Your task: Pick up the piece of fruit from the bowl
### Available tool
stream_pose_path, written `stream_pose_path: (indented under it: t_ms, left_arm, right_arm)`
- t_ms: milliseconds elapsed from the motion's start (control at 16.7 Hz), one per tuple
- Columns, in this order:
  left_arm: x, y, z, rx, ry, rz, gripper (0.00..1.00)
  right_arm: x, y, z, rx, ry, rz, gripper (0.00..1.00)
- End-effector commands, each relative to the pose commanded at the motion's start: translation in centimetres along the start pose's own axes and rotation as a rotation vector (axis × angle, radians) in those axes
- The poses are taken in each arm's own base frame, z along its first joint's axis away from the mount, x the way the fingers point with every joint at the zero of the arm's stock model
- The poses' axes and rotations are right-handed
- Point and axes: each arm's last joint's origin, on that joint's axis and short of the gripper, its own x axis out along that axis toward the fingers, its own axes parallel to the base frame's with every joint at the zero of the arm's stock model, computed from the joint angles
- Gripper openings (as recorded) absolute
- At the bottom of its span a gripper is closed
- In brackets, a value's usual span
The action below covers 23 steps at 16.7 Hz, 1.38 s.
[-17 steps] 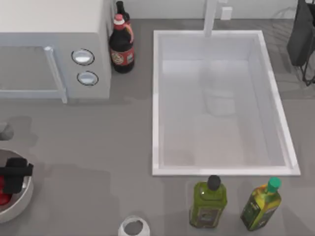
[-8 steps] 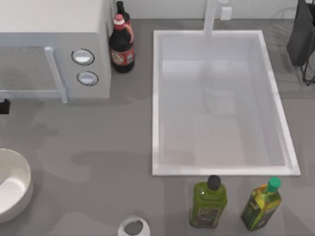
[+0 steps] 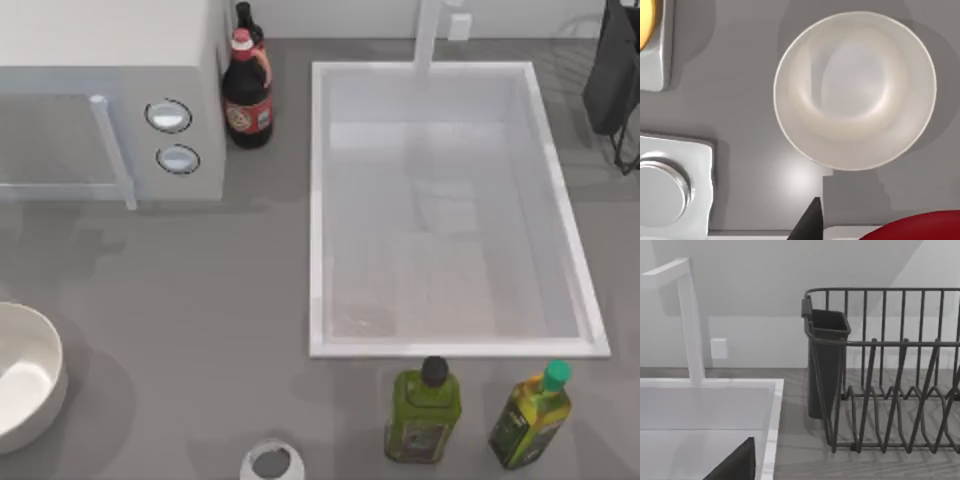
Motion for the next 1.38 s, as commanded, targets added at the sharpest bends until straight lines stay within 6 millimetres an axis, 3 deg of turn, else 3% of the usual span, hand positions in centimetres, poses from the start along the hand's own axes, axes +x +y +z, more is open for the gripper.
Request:
stream_pose_path:
  t_ms: [360, 540, 660, 840, 1080, 1200, 1380]
  left_arm:
    - [-0.2, 0.0, -0.1, -0.003, 0.001, 0.001, 0.00]
    - [0.9, -1.5, 1.1, -0.003, 0.019, -0.006, 0.00]
    - [2.3, -4.0, 2.1, -0.004, 0.038, -0.011, 0.00]
    - [5.0, -9.5, 3.0, -0.005, 0.067, -0.014, 0.00]
    - [8.4, -16.9, 1.9, -0.006, 0.095, -0.006, 0.00]
    - [9.6, -18.9, 1.2, -0.006, 0.100, -0.002, 0.00]
    - [10.0, -19.7, 0.9, -0.006, 0.101, -0.001, 0.00]
  right_arm:
    - [0.0, 0.0, 0.0, 0.000, 0.000, 0.000, 1.00]
    - [0.0, 0.0, 0.0, 0.000, 0.000, 0.000, 1.00]
    - [0.0, 0.0, 0.0, 0.000, 0.000, 0.000, 1.00]
    - [0.0, 0.0, 0.0, 0.000, 0.000, 0.000, 1.00]
    - [0.0, 0.0, 0.0, 0.000, 0.000, 0.000, 1.00]
    - [0.0, 0.0, 0.0, 0.000, 0.000, 0.000, 1.00]
    - [0.0, 0.0, 0.0, 0.000, 0.000, 0.000, 1.00]
